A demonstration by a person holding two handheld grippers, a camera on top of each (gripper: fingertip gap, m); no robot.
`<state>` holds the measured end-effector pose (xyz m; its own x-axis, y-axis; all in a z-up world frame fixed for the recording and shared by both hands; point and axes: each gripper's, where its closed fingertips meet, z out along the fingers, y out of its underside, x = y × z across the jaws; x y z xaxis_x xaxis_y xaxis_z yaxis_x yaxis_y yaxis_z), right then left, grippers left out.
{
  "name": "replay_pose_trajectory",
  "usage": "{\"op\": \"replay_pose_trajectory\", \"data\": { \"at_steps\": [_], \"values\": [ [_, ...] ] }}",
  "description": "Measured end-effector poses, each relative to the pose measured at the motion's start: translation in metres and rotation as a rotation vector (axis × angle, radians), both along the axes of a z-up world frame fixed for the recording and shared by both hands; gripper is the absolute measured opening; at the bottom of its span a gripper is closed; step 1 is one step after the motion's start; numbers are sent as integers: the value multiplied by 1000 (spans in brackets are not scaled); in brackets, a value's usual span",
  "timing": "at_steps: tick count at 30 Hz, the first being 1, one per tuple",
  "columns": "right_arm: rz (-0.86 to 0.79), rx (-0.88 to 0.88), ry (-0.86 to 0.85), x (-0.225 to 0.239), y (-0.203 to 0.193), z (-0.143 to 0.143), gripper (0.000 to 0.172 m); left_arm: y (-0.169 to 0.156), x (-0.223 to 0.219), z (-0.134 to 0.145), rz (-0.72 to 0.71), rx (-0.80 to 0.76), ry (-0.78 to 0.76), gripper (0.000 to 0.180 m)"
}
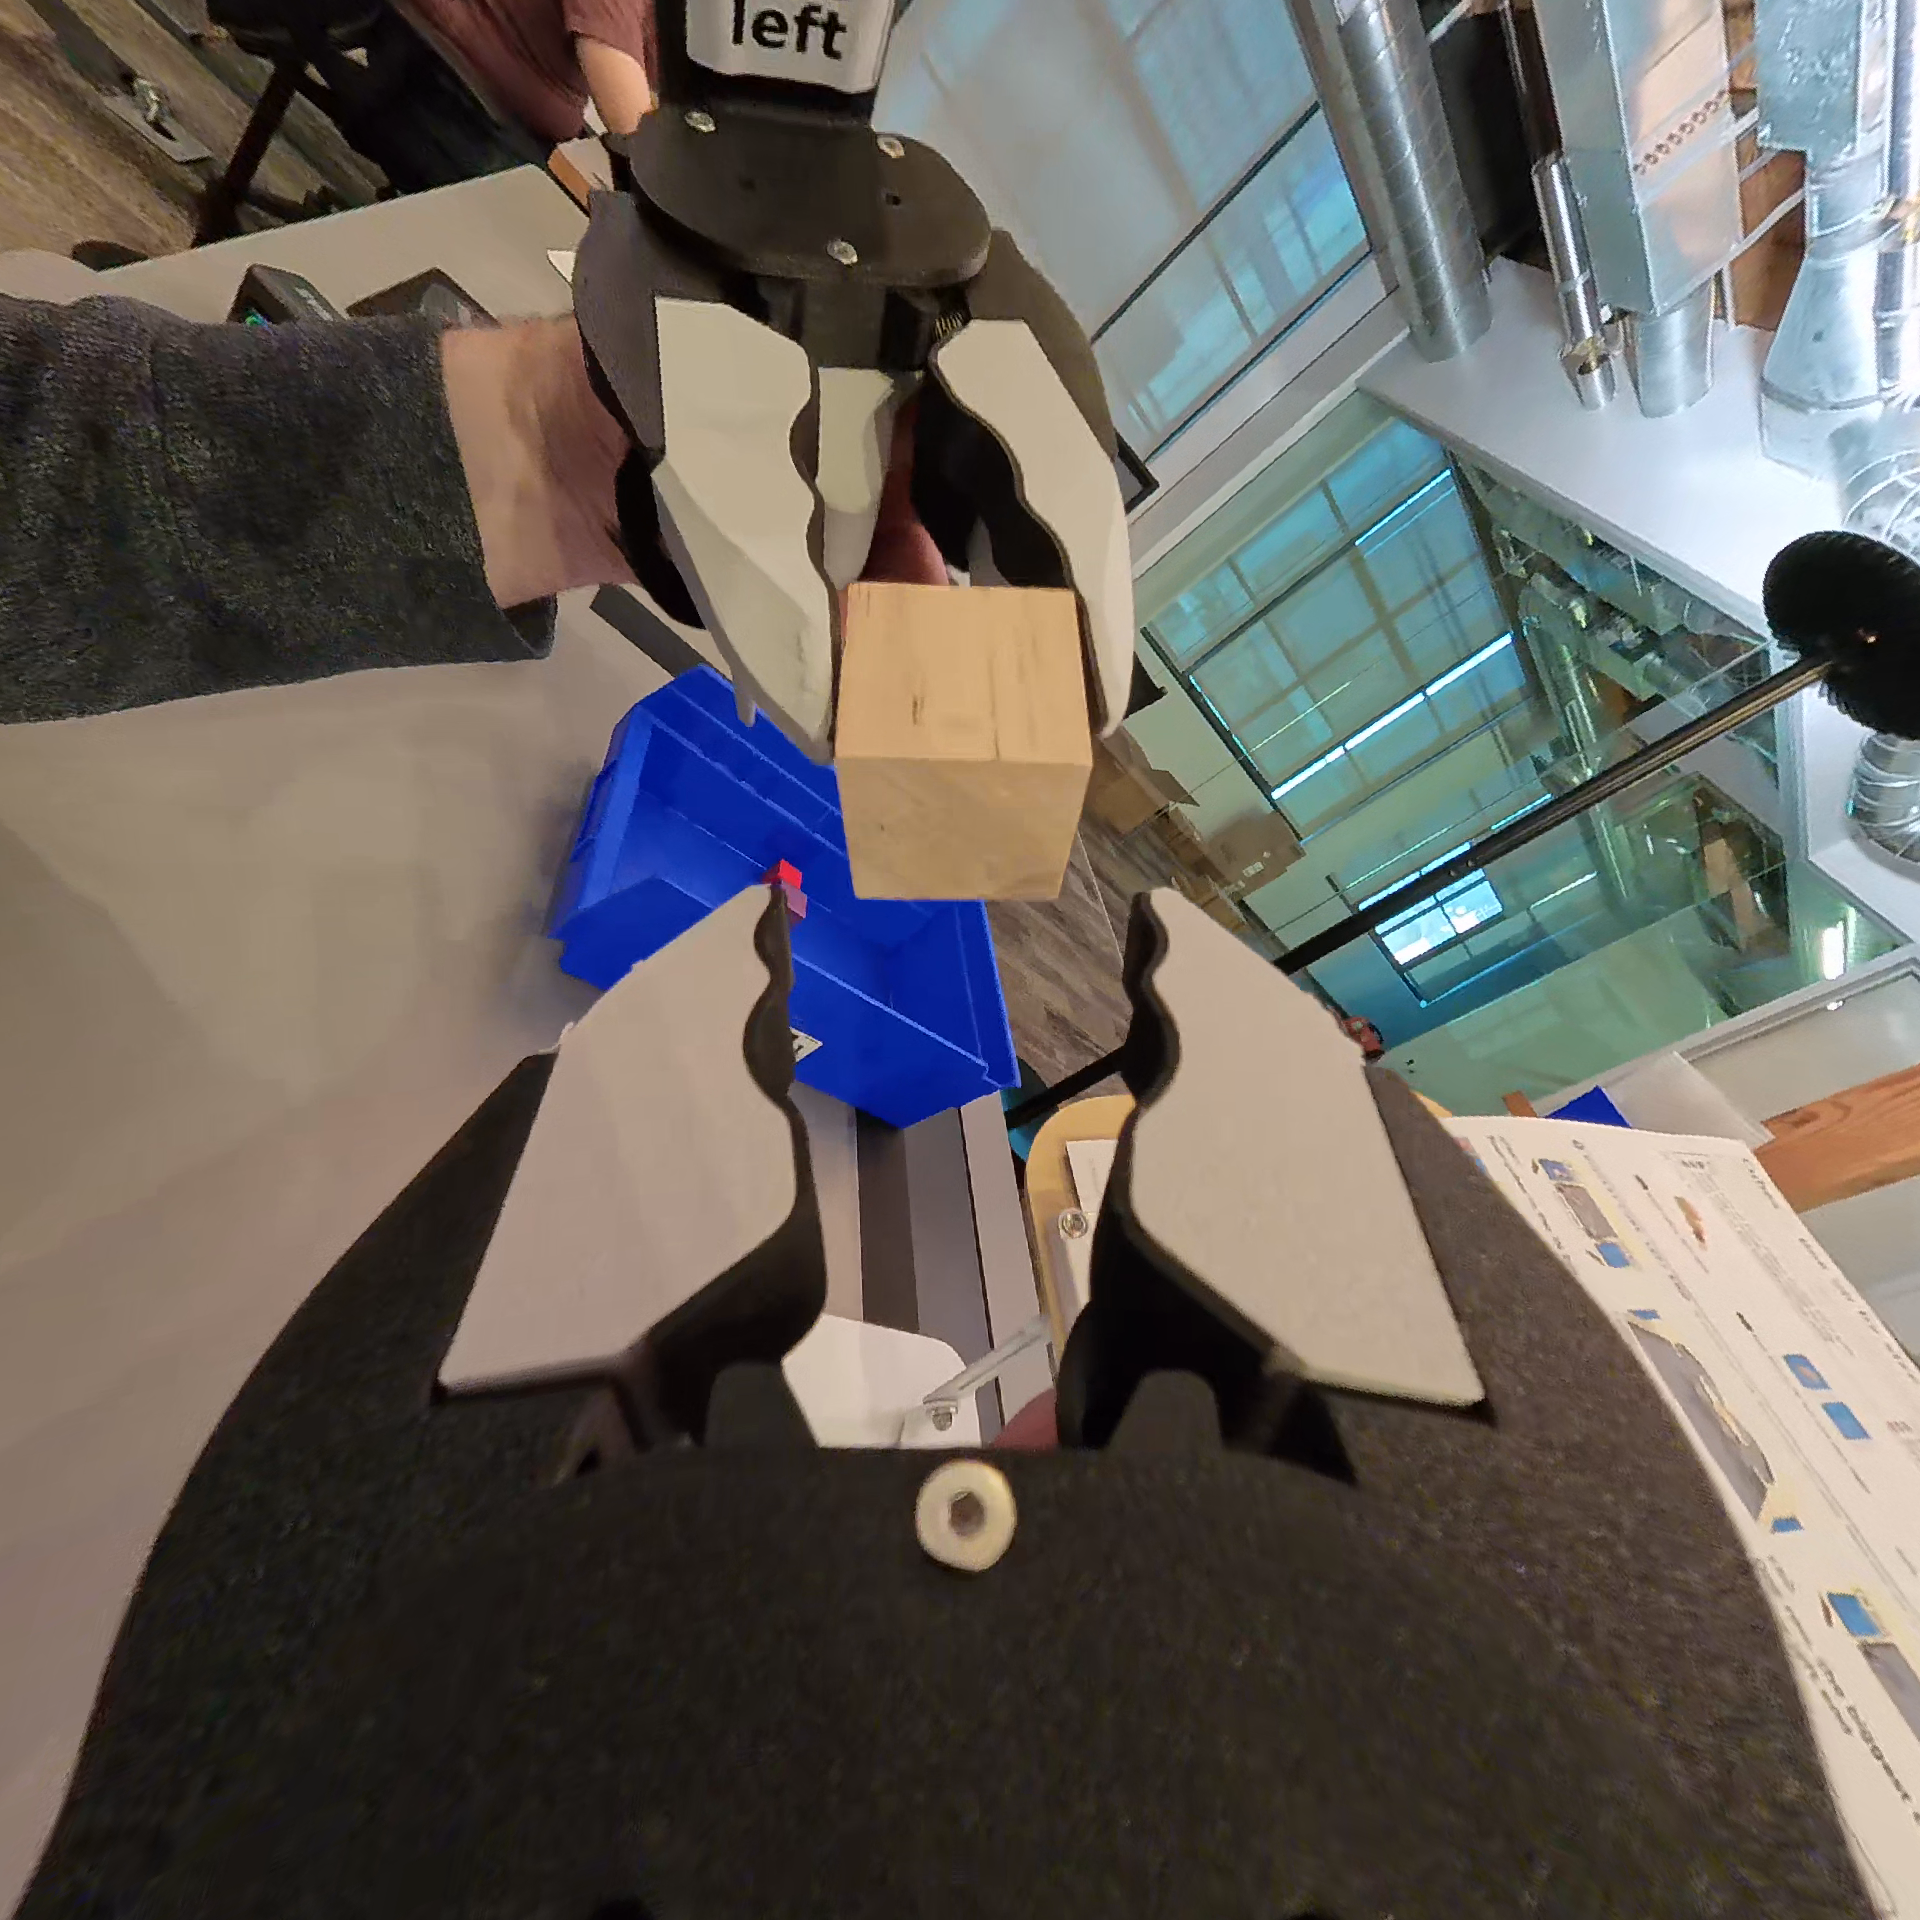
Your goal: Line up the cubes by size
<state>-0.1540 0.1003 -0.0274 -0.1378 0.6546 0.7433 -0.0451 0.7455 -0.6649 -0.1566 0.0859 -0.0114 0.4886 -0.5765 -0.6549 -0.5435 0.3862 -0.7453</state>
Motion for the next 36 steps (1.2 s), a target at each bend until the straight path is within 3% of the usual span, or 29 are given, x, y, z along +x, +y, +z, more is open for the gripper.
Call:
{"op": "replay_pose_trajectory", "data": {
  "at_steps": [16,36],
  "values": [
    [44,27,46,-4,-12,3,55,-15,20,9,-120,18,-42,47],
    [72,31,69,-4,-17,5,44,-10,22,3,-125,0,-38,47]
  ]
}}
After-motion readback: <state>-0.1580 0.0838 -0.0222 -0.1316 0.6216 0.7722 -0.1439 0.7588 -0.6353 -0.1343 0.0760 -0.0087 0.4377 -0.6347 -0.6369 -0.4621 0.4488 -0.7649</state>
